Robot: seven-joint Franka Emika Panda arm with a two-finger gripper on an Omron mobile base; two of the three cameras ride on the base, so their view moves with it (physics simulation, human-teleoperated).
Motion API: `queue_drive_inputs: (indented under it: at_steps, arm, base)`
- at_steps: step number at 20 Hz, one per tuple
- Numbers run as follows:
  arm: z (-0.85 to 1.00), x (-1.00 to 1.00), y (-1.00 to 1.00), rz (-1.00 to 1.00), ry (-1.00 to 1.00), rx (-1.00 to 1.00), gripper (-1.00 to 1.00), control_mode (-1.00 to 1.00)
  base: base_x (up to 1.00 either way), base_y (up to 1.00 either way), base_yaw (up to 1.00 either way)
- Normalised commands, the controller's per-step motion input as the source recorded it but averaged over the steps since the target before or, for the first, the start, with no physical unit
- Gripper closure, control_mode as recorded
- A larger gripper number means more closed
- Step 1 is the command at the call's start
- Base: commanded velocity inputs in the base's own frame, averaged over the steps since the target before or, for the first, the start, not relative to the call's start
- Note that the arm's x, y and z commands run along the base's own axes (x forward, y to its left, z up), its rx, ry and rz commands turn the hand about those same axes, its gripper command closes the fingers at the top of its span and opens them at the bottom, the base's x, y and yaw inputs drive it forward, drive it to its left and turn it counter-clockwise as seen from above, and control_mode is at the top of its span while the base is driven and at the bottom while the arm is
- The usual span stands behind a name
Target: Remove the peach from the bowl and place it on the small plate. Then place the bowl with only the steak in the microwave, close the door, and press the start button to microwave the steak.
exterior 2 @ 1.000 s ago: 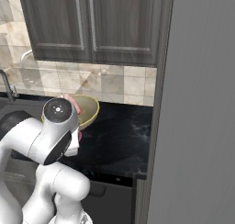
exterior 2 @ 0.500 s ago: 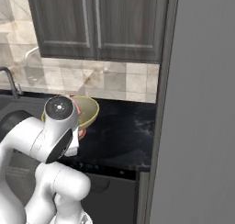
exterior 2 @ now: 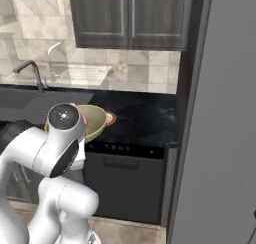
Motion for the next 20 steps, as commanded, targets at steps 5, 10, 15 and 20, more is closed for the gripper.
queue_drive_inputs:
  at_steps: [5,10,15,20]
  arm:
    - [0.0,0.0,0.0,0.0,0.0,0.0,1.0,1.0]
    - [0.0,0.0,0.0,0.0,0.0,0.0,1.0,1.0]
    - [0.0,0.0,0.0,0.0,0.0,0.0,1.0,1.0]
    - [0.0,0.0,0.0,0.0,0.0,0.0,1.0,1.0]
  base:
    - [-1.0,0.38,-0.2]
    - [-0.97,0.33,-0.21]
    - [-0.59,0.52,-0.2]
    - [-0.42,0.82,-0.13]
